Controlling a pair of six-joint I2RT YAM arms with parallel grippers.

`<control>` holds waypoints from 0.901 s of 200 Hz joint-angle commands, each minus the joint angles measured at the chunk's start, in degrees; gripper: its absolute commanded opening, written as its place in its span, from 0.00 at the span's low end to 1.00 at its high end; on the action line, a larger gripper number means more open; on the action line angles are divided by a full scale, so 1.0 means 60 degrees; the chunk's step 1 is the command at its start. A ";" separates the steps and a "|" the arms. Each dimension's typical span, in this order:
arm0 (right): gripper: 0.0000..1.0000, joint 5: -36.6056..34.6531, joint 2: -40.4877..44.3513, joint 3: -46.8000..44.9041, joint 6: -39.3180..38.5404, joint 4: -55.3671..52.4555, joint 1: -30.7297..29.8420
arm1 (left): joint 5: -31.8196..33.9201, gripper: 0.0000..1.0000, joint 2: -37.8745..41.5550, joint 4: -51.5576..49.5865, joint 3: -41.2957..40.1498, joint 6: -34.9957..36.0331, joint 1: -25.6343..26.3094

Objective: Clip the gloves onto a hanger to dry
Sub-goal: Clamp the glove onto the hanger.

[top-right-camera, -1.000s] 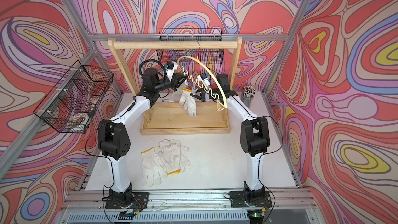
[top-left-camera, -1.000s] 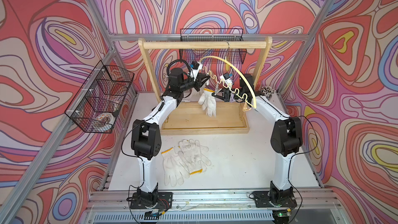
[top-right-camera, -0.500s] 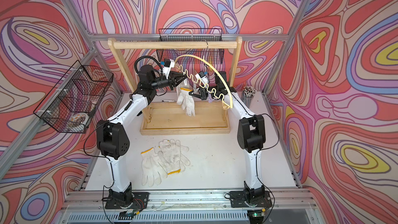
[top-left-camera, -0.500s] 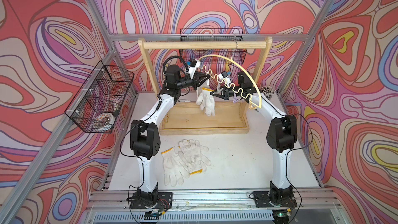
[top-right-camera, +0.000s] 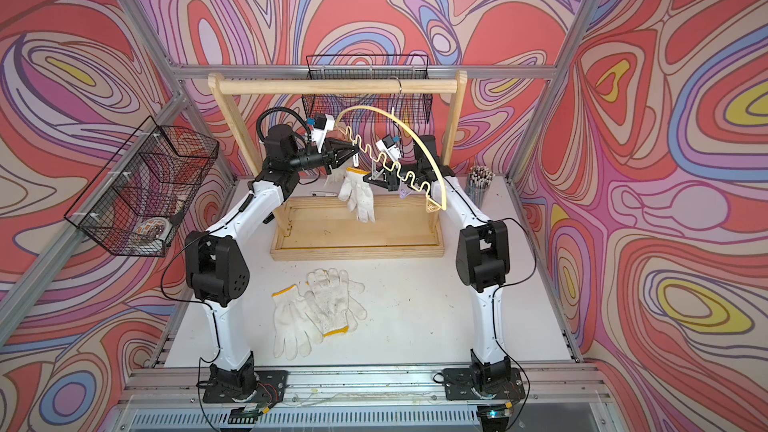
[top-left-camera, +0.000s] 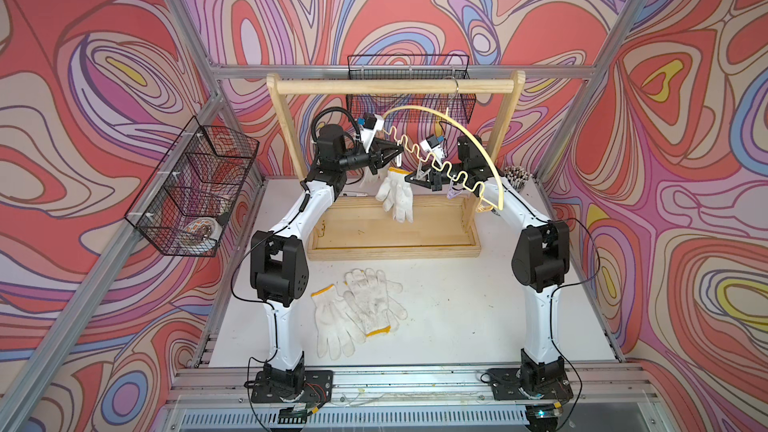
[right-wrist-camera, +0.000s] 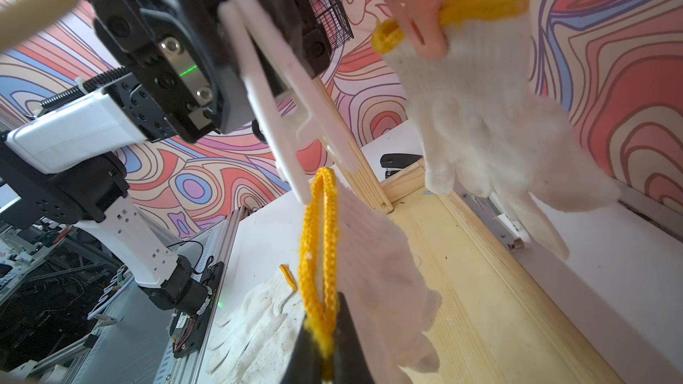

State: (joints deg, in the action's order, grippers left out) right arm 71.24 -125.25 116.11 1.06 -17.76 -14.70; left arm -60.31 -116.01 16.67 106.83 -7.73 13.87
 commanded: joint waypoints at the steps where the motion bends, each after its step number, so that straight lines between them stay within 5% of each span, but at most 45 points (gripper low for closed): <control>1: 0.00 0.0303 -0.0356 0.0520 0.0217 0.0294 0.0029 | -0.0470 0.00 -0.0150 0.0401 0.0037 -0.0188 -0.0117; 180: 0.00 0.0720 -0.0927 0.1697 0.0396 0.0135 -0.0120 | -0.1060 0.00 -0.0498 0.1165 0.0081 -0.0921 -0.0423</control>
State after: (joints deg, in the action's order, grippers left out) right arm 74.24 -129.43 123.68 4.21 -15.07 -14.83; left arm -65.39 -117.54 20.67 106.83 -11.60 11.97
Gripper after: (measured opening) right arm 0.063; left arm 0.163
